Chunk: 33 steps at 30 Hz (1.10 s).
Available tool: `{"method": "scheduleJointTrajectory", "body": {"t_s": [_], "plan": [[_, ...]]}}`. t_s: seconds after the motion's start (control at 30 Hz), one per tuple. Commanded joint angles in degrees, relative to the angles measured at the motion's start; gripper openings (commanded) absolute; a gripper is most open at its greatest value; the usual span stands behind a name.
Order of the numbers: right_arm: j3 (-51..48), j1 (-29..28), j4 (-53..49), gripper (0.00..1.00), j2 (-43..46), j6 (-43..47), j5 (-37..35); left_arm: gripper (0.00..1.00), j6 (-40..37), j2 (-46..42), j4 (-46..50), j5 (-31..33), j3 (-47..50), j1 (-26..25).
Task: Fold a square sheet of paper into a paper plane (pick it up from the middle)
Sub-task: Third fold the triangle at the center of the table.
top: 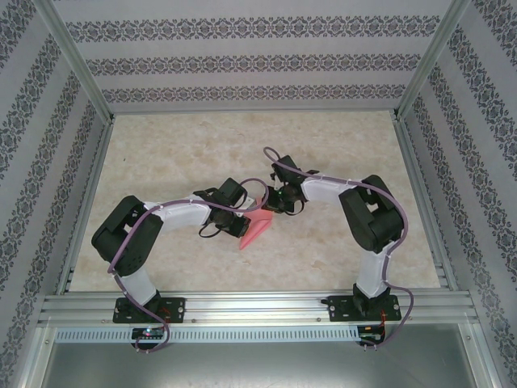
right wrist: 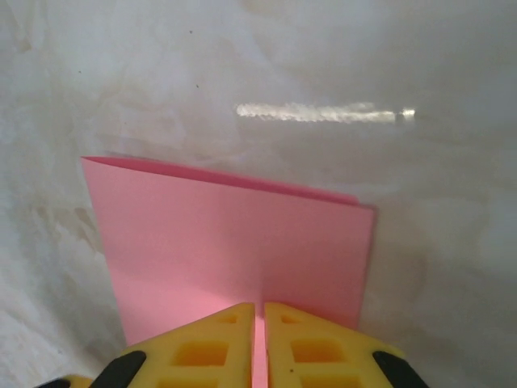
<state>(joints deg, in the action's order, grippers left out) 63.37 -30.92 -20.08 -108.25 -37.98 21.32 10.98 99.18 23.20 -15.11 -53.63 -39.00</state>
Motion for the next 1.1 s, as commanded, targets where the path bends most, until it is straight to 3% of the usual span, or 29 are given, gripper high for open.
{"method": "scheduleJointTrajectory", "body": {"t_s": [0.0,0.27,0.53,0.7,1.07], "plan": [[-3.32,2.45,6.64,0.14,7.1,-5.25,-0.56,0.02,0.3,1.0,-1.67,0.89,1.48,0.86],[-19.38,0.54,24.96,0.18,19.24,-12.5,-2.34,0.02,0.61,0.49,-1.87,1.06,1.76,0.86],[-29.34,-6.75,37.26,0.12,21.61,-21.46,-4.38,0.02,0.53,0.05,-1.31,1.74,1.24,0.86],[-29.27,-10.3,38.57,0.09,18.57,-23.64,-5.71,0.02,0.44,0.26,-1.08,1.68,0.83,0.84],[-27.16,-10.83,38.17,0.08,12.84,-25.27,-4.8,0.02,0.24,0.05,-0.44,1.93,0.54,0.86]]}}
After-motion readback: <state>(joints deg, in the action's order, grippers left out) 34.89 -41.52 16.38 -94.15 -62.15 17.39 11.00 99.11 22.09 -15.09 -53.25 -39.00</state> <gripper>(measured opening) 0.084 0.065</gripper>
